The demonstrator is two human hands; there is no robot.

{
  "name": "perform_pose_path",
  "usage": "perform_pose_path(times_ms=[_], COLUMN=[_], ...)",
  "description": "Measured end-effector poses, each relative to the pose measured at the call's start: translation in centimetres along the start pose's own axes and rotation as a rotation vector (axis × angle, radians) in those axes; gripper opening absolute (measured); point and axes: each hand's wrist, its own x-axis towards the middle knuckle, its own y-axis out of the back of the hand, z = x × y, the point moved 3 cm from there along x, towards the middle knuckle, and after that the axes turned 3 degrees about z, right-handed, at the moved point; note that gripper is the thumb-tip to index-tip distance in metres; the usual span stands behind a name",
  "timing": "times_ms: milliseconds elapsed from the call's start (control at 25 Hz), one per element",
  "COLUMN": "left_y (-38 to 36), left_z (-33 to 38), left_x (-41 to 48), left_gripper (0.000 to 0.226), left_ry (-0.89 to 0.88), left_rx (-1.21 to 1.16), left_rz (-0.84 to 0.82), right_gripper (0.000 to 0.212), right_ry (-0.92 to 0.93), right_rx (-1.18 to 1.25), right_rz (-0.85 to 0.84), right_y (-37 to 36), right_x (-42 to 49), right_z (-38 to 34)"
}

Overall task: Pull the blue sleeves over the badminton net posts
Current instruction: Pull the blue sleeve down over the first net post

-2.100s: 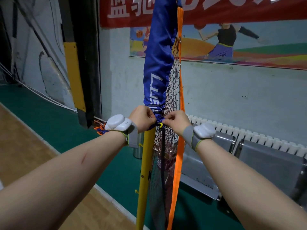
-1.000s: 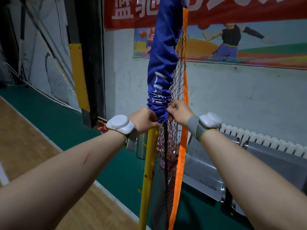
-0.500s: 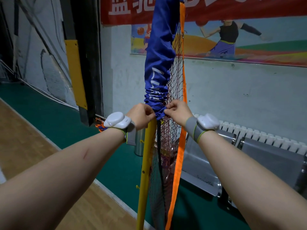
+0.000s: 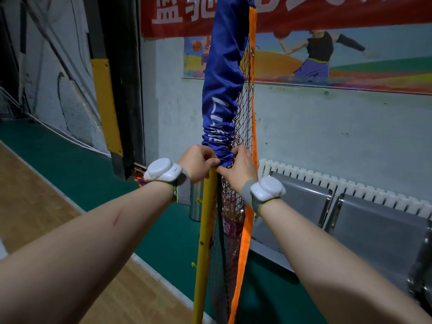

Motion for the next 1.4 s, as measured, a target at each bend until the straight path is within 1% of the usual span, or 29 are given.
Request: perform_pose_path(times_ms=[120,200,280,360,400,480,560,600,680,760,800,880,960,1080,1240,1320,1400], left_y=[-0.1,-0.4,-0.6,-0.8,-0.8,-0.9,-0.9,-0.9,-1.0,-1.2,-1.2,-1.3,-1.3,-1.3,-1.4,-1.7,-1.8], left_z=[-0.1,-0.1,0.0,0.1,0.1,0.3,0.4,0.5,0.6,0.6,0.6,0.6,0.6,0.5,0.6,0.5,0.3], left_x=[0.1,0.2,0.3,0.3,0.4,0.4,0.4,0.4,0.4,0.5,0.5,0.6,0.6,0.6,0.6,0.6,0.5], left_gripper=[0.017,0.017,0.018,0.017,0.017,0.017,0.017,0.016,0.016,0.017,0.017,0.017,0.017,0.017,0.017,0.017,0.018], left_ry=[-0.005,-0.009,-0.008,-0.001,0.004,0.003,-0.002,-0.001,-0.001,-0.001,-0.005,-0.009,-0.008,-0.015,-0.027,-0.029,-0.029], left_rx=[-0.003,-0.009,-0.017,-0.022,-0.02,-0.008,0.007,0.01,0.013,0.019,0.029,0.053,0.053,0.056,0.054,0.055,0.063], left_rz=[-0.006,-0.017,-0.026,-0.027,-0.022,-0.006,0.01,0.017,0.033,0.041,0.04,0.038,0.037,0.029,0.034,0.028,0.023], right_gripper=[0.047,0.045,0.032,0.013,0.01,0.012,0.012,0.011,0.006,0.019,0.02,0.018,0.025,0.03,0.018,0.019,0.02], right_ry=[0.015,-0.009,-0.025,0.001,0.022,0.03,-0.004,-0.027,-0.083,-0.123,-0.116,-0.053,0.018,0.1,0.122,0.119,0.116], right_rx=[-0.026,-0.021,-0.046,-0.084,-0.09,-0.069,-0.018,0.018,0.165,0.312,0.326,0.256,0.205,0.14,0.011,-0.048,-0.051], right_rz=[0.029,0.033,0.006,-0.022,-0.02,0.008,0.041,0.05,0.035,-0.011,-0.041,-0.095,-0.114,-0.041,0.028,0.02,0.009], right_y=[0.0,0.4,0.8,1.3,1.5,1.7,1.7,1.6,1.3,1.0,0.8,0.5,0.2,0.0,0.0,0.0,0.0], right_x=[0.0,0.0,0.2,0.6,0.7,1.1,1.4,1.5,1.9,2.1,2.1,2.1,2.0,2.1,1.7,1.5,1.5], right_z=[0.2,0.5,1.0,1.4,1.5,1.7,1.8,1.8,1.9,2.1,2.2,2.2,2.1,1.8,1.7,1.6,1.5])
